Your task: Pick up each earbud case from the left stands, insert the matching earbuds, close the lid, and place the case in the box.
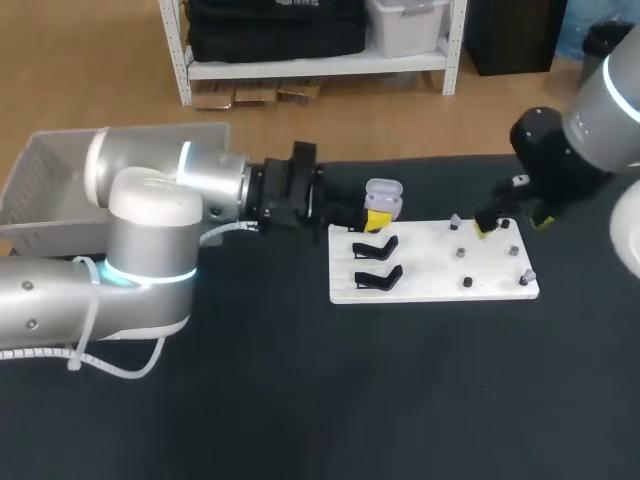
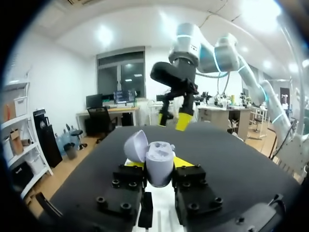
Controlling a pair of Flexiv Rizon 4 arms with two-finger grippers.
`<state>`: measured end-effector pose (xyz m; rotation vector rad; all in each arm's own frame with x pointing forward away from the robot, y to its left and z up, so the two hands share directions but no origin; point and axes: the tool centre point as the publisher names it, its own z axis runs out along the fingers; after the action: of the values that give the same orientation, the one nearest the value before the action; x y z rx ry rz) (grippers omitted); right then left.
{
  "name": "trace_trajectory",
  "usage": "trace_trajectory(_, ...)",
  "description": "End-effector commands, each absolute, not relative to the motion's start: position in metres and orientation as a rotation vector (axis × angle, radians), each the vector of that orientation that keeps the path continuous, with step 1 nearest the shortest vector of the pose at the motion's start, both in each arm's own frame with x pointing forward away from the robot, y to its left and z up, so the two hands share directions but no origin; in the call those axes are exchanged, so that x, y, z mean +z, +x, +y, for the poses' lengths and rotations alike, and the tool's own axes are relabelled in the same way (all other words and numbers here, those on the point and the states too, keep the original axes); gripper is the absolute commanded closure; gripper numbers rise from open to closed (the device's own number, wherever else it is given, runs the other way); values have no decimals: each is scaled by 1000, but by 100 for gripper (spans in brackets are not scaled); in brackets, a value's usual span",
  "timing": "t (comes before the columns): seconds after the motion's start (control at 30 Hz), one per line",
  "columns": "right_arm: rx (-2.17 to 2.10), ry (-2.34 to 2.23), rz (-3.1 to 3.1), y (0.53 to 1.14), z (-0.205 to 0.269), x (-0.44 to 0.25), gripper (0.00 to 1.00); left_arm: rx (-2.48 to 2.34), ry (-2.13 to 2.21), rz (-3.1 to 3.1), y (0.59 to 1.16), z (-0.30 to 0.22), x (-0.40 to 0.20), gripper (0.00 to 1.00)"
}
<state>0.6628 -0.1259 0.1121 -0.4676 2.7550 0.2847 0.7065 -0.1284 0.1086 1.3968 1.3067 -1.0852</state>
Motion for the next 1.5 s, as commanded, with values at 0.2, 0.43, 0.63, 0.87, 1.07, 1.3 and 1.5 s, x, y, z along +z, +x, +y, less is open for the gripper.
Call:
trace_trajectory(0.2, -69, -325, 2747, 630, -155, 106, 0, -1052, 1311, 1267, 706, -129, 117, 100)
trace_trajectory(0.43, -69, -325, 2747, 630, -155, 106, 0, -1058, 1274, 1279, 712, -132, 119, 100)
trace_trajectory(0.63, -42, -325, 2757, 631, -155, 100, 0, -1097, 1236, 1291, 719, -138, 113, 100)
trace_trajectory(0.87, -23, -263, 2797, 632, -167, 87, 0, -1114, 1207, 1301, 731, -148, 107, 100)
trace_trajectory(1.07, -6, -264, 2865, 627, -171, 77, 0, -1120, 1219, 1307, 730, -158, 102, 100)
trace_trajectory(1.3, 8, -304, 2913, 625, -165, 62, 0, -1131, 1206, 1296, 727, -159, 114, 100)
trace_trajectory(1.5, -43, -396, 2892, 626, -161, 53, 11, -1125, 1203, 1297, 724, -155, 120, 100)
